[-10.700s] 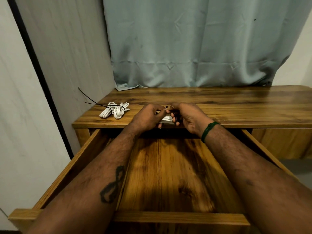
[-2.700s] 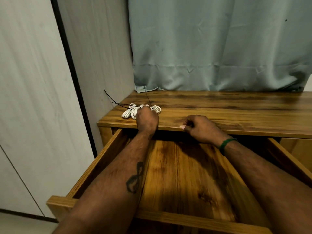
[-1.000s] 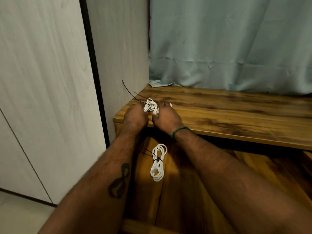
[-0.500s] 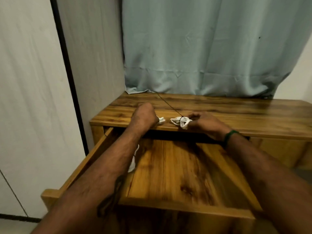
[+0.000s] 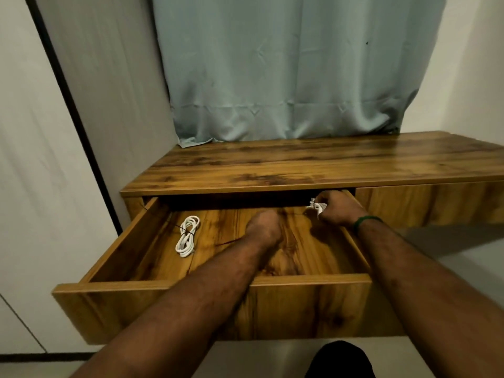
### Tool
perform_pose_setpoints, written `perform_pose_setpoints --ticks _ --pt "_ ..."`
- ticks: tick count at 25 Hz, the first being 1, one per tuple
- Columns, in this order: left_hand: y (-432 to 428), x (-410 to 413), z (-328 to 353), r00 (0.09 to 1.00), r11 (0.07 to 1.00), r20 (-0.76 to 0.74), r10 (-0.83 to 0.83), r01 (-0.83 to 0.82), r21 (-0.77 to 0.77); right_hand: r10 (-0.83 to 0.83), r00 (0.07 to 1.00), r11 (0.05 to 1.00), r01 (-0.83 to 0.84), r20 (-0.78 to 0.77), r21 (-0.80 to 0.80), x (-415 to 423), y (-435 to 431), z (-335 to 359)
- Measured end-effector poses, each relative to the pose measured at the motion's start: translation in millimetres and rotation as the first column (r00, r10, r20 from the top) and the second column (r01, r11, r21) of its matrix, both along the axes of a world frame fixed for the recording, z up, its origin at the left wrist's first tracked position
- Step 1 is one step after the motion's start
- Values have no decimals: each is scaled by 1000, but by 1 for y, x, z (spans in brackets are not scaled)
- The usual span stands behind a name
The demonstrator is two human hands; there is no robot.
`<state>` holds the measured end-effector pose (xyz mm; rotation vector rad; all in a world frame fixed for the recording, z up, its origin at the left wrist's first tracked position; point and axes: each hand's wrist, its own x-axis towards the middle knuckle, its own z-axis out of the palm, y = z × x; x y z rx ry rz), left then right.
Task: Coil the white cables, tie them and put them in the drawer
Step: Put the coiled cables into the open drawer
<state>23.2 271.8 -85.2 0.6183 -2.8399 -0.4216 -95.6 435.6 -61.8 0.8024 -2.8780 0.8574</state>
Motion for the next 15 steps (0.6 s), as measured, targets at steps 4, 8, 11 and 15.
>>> perform_pose_setpoints --ticks 4,8,11,15 --pt "-5 -14 -16 997 998 60 -53 50 39 -11 1000 996 12 -15 88 -11 -4 -11" --pt "-9 -24 -18 995 995 42 -85 83 49 40 995 990 -27 -91 135 -10 -5 -12" --pt "-8 -24 -18 996 996 25 -91 91 22 42 998 972 -31 -43 234 -8 -3 -16" --pt "-10 -27 -18 996 996 37 -86 86 10 63 991 919 -103 115 381 0 -2 -20"
